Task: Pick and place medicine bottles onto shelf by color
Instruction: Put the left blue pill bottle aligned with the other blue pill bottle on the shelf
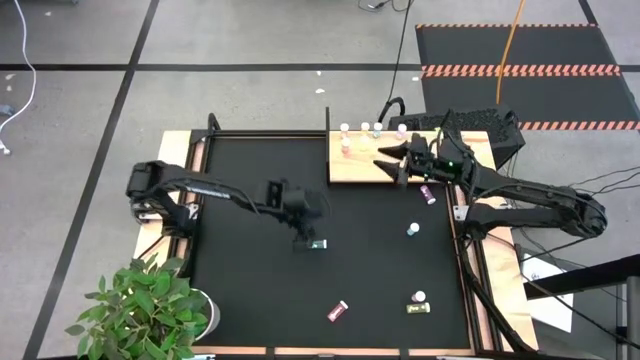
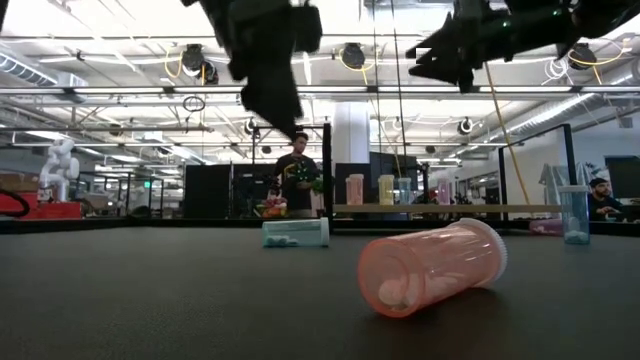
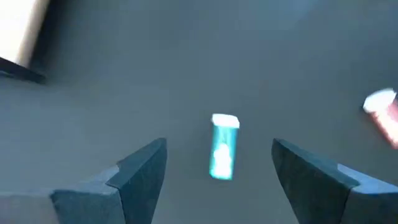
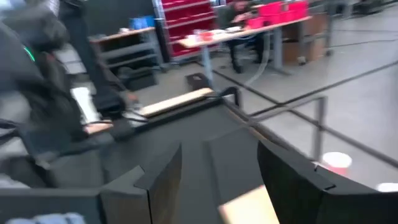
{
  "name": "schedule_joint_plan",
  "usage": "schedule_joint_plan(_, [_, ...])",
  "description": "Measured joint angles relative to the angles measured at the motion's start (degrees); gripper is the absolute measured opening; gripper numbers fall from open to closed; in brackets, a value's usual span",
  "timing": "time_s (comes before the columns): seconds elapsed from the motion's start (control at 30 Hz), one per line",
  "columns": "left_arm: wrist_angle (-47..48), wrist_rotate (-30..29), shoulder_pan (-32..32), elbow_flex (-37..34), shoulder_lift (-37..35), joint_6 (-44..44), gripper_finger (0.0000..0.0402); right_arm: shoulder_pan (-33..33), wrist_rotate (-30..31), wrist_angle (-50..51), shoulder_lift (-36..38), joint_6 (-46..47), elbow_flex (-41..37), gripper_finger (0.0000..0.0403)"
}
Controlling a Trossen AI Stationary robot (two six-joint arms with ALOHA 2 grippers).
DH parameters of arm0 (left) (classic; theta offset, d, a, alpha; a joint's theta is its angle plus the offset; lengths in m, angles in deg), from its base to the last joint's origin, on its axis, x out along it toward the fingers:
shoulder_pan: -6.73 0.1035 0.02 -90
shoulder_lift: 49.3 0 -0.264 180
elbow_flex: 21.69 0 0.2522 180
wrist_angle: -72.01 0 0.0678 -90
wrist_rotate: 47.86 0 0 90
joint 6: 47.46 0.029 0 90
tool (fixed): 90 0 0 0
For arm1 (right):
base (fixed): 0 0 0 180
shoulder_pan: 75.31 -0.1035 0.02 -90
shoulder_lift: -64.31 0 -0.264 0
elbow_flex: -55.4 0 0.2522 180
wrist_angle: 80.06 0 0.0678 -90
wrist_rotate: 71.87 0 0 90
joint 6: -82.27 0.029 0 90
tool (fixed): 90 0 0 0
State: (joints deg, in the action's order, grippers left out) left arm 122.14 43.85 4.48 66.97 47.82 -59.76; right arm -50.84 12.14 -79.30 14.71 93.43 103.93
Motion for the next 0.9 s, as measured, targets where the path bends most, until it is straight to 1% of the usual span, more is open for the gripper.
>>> schedule_joint_plan(0.17, [-0.14, -0.03, -3.37, 0.00, 6.46, 0.00, 0.0292, -4.46, -0.03, 1.55, 0.04, 1.66, 0.00, 0.0190])
schedule_joint_plan(0.33, [-0.97, -0.20, -4.32, 0.00, 11.56, -0.29, 0.0292, -8.69, -0.05, 3.31, 0.04, 2.11, 0.00, 0.0180])
schedule_joint_plan(0.57, [-2.26, -1.13, -4.26, 0.00, 15.89, -1.37, 0.0292, -13.59, 0.29, 3.90, 0.05, 3.39, 0.00, 0.0165])
schedule_joint_plan(0.67, [-3.25, -2.43, -4.28, 0.04, 17.02, -1.81, 0.0290, -15.57, 1.92, 3.90, 0.06, 3.73, 0.00, 0.0157])
schedule_joint_plan(0.77, [-4.08, -3.00, -4.31, 0.17, 17.61, -1.68, 0.0269, -17.31, 3.64, 3.88, 0.04, 4.25, 0.00, 0.0149])
schedule_joint_plan(0.9, [-3.99, -3.52, -4.27, 0.17, 17.64, -1.52, 0.0206, -19.01, 5.96, 3.88, 0.06, 3.78, 0.00, 0.0138])
